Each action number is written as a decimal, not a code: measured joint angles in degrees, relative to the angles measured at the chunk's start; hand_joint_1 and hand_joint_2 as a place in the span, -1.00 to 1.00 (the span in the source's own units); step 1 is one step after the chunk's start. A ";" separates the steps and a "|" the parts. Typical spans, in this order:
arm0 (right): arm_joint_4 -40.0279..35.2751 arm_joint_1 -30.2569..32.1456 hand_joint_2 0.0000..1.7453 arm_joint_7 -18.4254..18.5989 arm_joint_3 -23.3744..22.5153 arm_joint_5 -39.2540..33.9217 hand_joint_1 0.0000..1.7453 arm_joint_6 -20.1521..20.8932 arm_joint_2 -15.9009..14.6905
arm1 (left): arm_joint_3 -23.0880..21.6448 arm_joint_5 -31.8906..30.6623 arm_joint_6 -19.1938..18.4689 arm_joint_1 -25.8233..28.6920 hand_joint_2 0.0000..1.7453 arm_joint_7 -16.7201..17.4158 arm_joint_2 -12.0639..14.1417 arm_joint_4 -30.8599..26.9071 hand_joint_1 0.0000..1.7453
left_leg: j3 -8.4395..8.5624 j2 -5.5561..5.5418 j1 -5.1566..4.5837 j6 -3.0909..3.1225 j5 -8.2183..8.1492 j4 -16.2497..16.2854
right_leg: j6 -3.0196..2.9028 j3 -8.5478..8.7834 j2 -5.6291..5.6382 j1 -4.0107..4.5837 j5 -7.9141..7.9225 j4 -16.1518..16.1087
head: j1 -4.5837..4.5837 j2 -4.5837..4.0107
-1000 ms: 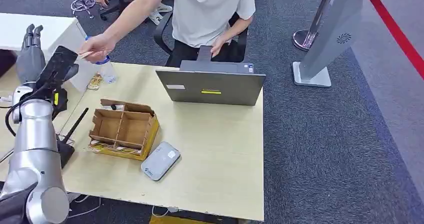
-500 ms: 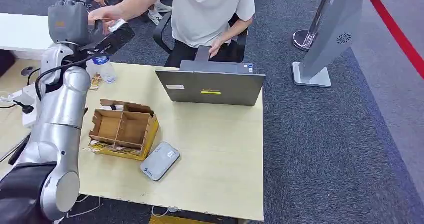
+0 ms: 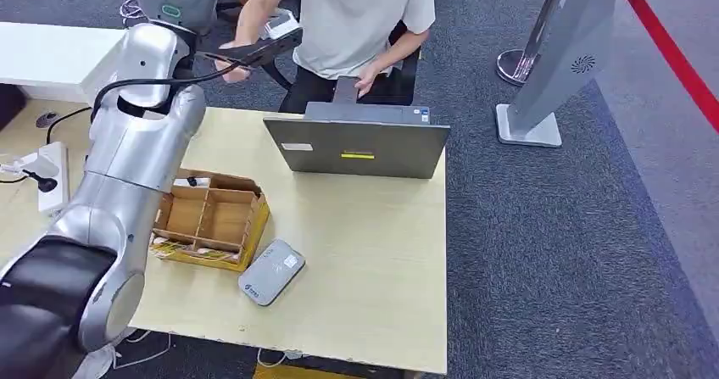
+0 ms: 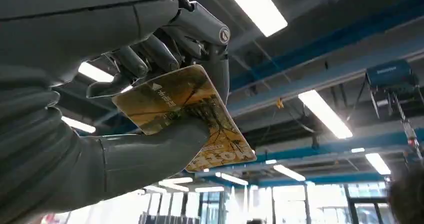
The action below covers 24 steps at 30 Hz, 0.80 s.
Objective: Pass the card to the sensor for recognition and then transmit it.
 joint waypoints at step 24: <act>0.09 3.04 -1.00 -0.66 -4.07 -2.01 -1.00 -3.17 0.57 | -6.10 0.04 10.52 34.34 1.00 -2.25 10.10 -33.17 1.00 | 0.03 0.11 -0.01 -0.01 -0.13 -0.16 | -0.04 -0.03 0.16 -0.04 -0.18 0.03 | -0.02 0.00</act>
